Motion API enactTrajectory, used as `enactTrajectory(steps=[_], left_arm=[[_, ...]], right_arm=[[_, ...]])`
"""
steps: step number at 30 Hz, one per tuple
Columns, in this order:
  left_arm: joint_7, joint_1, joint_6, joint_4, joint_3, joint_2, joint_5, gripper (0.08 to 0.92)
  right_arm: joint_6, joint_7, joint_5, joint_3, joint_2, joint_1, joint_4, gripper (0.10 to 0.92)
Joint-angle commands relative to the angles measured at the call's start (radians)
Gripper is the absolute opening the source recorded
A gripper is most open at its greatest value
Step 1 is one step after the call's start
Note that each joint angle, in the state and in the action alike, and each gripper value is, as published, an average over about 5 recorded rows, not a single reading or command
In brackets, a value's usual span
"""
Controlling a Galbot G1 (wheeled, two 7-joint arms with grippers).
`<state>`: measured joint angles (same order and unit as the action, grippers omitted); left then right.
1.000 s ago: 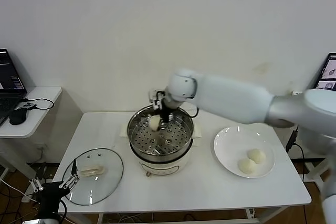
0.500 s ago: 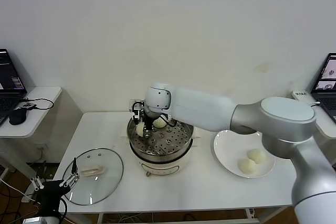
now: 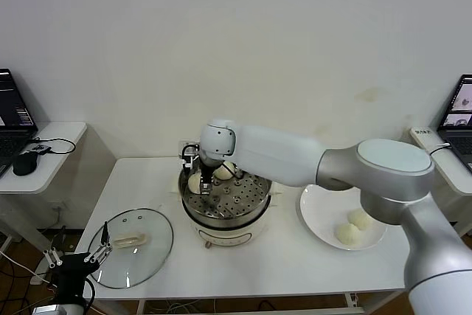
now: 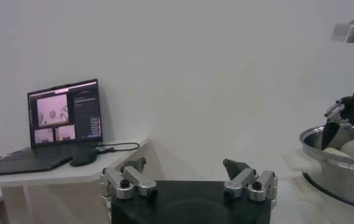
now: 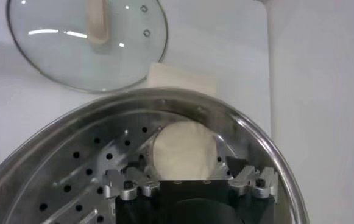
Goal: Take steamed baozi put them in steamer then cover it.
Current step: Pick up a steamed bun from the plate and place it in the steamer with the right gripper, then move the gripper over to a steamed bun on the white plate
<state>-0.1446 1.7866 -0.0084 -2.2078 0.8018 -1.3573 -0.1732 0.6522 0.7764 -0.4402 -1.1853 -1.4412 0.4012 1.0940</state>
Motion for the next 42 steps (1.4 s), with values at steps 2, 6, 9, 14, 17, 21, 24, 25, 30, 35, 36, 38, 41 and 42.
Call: enactTrajectory(steps=[2,6,9,14,17,21,24,25,30,35,36,38,41,42], left_arm=[[0.001,0.003,0.002,-0.015,0.000,0.000,0.000,0.823],[0.001,0.008,0.002,-0.018,0.001,0.001,0.000,0.823],[0.001,0.012,0.002,-0.020,0.001,0.002,0.001,0.823],[0.001,0.023,0.002,-0.020,0.000,0.007,0.003,0.823],[0.001,0.024,0.002,-0.019,-0.004,0.008,0.004,0.823],[0.001,0.024,0.001,-0.016,-0.018,0.004,0.009,0.823],[0.000,0.026,0.000,-0.012,-0.028,0.003,0.014,0.823],[0.000,0.026,0.000,-0.011,-0.030,0.002,0.016,0.823],[0.000,0.030,0.001,-0.008,-0.032,0.002,0.022,0.823],[0.001,0.034,0.001,-0.007,-0.030,0.000,0.027,0.823],[0.001,0.035,0.001,-0.007,-0.030,0.000,0.028,0.823],[0.001,0.037,0.001,-0.007,-0.029,-0.002,0.030,0.823],[0.000,0.041,0.001,-0.007,-0.027,-0.005,0.032,0.823],[0.000,0.042,0.001,-0.007,-0.026,-0.005,0.032,0.823]], right_arm=[[-0.112,0.214,0.069,-0.036,0.266,0.207,0.261,0.822],[-0.160,0.268,0.104,-0.041,0.430,0.259,0.361,0.823],[-0.199,0.294,0.130,-0.041,0.552,0.283,0.434,0.823],[-0.265,0.334,0.201,-0.052,0.759,0.290,0.543,0.823],[-0.298,0.356,0.262,-0.033,0.875,0.245,0.581,0.823],[-0.338,0.379,0.355,0.042,0.990,0.112,0.604,0.822],[-0.365,0.391,0.422,0.142,1.045,-0.029,0.601,0.823],[-0.374,0.394,0.442,0.184,1.059,-0.080,0.596,0.823],[-0.418,0.402,0.539,0.375,1.090,-0.354,0.533,0.822],[-0.452,0.395,0.610,0.473,1.056,-0.505,0.433,0.823],[-0.456,0.392,0.619,0.486,1.046,-0.522,0.416,0.823],[-0.460,0.386,0.632,0.504,1.024,-0.548,0.387,0.823],[-0.462,0.378,0.647,0.517,0.991,-0.569,0.358,0.823],[-0.461,0.376,0.650,0.517,0.980,-0.573,0.350,0.823]])
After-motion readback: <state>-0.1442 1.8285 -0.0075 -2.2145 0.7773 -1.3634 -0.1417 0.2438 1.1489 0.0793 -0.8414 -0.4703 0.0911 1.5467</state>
